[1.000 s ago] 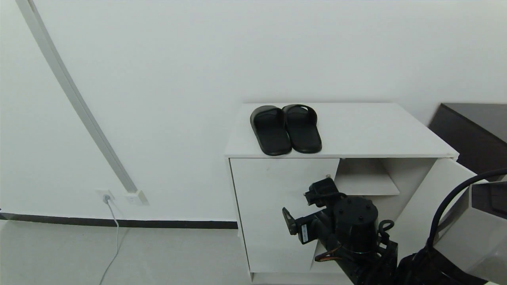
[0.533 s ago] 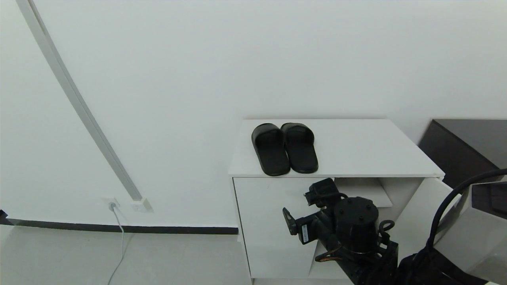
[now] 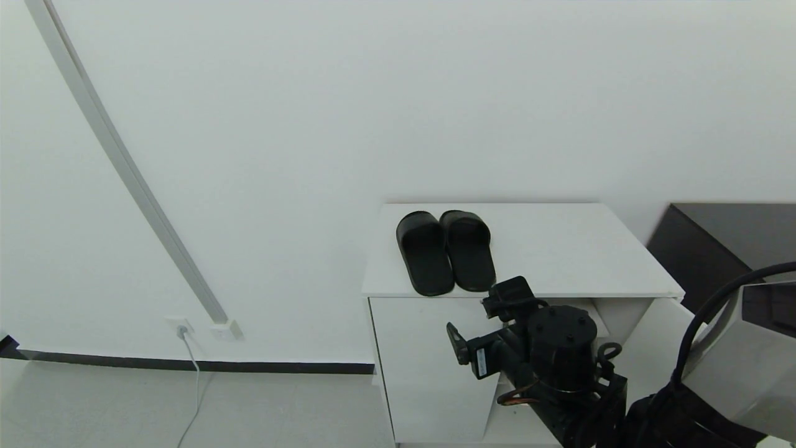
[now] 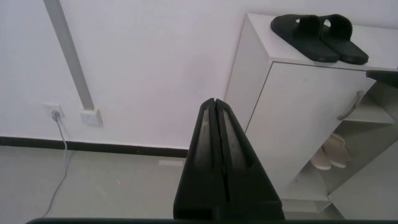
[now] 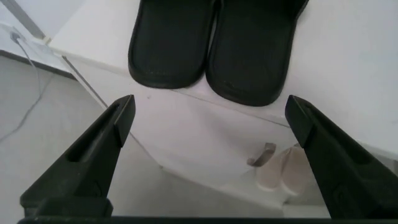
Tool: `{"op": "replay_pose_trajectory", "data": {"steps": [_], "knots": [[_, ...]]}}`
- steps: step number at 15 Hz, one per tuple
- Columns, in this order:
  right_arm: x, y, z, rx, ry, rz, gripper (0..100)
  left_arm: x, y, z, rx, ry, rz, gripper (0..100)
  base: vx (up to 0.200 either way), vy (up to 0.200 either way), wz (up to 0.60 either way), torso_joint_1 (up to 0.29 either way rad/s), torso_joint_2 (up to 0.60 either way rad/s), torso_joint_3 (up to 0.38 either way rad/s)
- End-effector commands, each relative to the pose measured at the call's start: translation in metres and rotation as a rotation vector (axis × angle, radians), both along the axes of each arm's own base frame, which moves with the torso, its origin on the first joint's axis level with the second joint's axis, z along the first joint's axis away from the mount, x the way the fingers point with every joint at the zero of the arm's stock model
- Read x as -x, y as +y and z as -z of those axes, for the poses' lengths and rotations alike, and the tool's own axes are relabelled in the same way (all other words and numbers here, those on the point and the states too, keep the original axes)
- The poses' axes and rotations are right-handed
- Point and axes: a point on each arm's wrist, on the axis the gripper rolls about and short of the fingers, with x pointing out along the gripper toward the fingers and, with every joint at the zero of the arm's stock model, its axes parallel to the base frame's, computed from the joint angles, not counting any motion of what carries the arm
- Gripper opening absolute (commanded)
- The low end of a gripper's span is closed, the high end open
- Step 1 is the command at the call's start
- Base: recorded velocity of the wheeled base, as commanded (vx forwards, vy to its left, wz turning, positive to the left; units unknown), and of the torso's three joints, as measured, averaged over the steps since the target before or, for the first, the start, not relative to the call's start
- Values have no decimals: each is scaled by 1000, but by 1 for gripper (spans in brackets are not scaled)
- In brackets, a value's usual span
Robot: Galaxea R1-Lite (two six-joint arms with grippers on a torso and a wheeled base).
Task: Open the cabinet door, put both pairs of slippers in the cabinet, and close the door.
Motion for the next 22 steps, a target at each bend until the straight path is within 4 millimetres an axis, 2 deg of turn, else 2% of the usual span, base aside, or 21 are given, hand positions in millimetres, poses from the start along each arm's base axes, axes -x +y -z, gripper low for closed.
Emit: {"op": "replay_pose_trajectory", "data": {"steps": [1, 6, 9, 12, 15, 19, 22], "knots": [[-1, -1, -1, -3, -2, 3, 100, 0, 0, 0, 0, -1, -1, 0, 0, 0, 0, 173, -364, -203], [-6, -3, -7, -15, -74, 9, 100, 0, 0, 0, 0, -1, -2, 0, 0, 0, 0, 89, -189, -96], [-24, 3, -16, 0, -32, 36, 100, 0, 0, 0, -1, -1, -2, 0, 0, 0, 0, 0, 0, 0], [-39, 19, -48, -66, 29, 60, 100, 0, 0, 0, -3, -1, -1, 0, 0, 0, 0, 0, 0, 0], [-46, 31, -69, -128, 140, 119, 100, 0, 0, 0, -3, -1, -1, 0, 0, 0, 0, 0, 0, 0], [-45, 43, -52, -107, 174, 105, 100, 0, 0, 0, -3, -1, -1, 0, 0, 0, 0, 0, 0, 0], [-47, 45, -44, -114, 168, 106, 100, 0, 0, 0, -4, -1, 1, 0, 200, 0, 0, -1, -4, 1]]}}
